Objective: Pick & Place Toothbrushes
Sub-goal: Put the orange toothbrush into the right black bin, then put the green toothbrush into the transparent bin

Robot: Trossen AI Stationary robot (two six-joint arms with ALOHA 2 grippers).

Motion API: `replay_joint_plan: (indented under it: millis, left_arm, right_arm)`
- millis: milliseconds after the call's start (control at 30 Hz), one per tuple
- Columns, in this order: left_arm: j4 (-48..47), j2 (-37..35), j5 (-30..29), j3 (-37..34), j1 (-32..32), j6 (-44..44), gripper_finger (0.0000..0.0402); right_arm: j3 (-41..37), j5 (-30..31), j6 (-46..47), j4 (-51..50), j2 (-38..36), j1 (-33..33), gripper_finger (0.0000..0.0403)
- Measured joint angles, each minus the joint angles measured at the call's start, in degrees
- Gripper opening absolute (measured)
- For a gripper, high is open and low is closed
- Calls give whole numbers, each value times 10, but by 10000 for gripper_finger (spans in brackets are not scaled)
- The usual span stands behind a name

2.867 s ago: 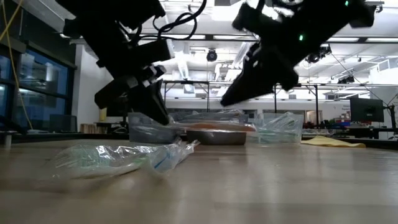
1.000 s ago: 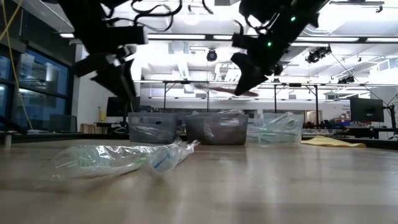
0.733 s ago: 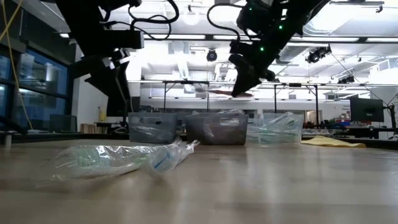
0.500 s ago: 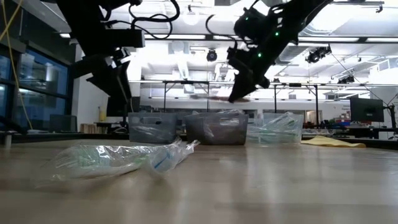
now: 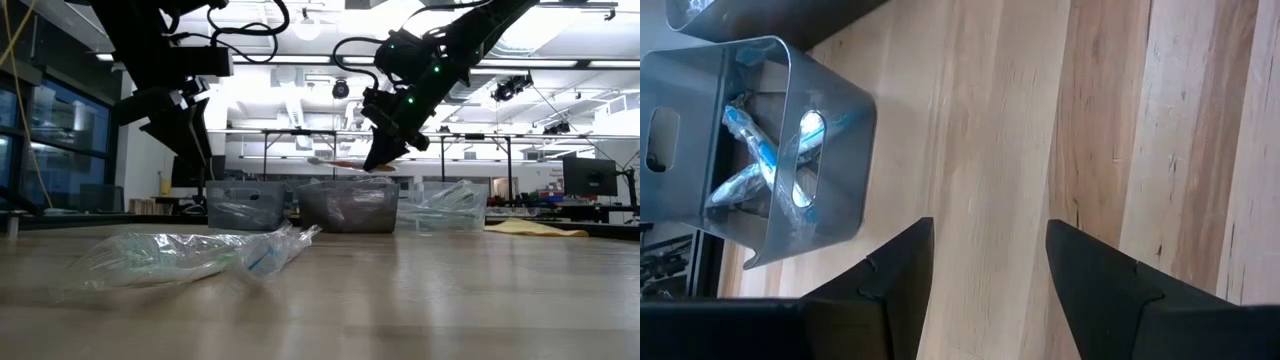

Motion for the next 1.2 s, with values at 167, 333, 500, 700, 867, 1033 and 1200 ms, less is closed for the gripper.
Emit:
replay_joint_plan:
  millis: [167, 333, 500, 700, 867, 1033, 1200]
  left_arm:
    - [1, 0, 0, 0, 0, 0, 186]
    - [-5, 0, 1, 0, 0, 0, 186]
    - [-5, 0, 1, 0, 0, -2, 186]
    - [-5, 0, 1, 0, 0, -2, 186]
    - [1, 0, 3, 0, 0, -2, 186]
    - [36, 0, 68, 0, 0, 49, 186]
    - [100, 0, 221, 0, 0, 174, 186]
  right_arm:
    - [0, -2, 6, 15, 12, -3, 16]
    - [0, 5, 4, 29, 47, -4, 16]
    - [0, 46, 2, 29, 54, -1, 64]
    - [0, 43, 2, 29, 44, 7, 167]
    - [0, 46, 6, 1, 3, 21, 237]
    - [0, 47, 15, -57, -61, 56, 267]
    - [0, 50, 19, -115, -107, 119, 269]
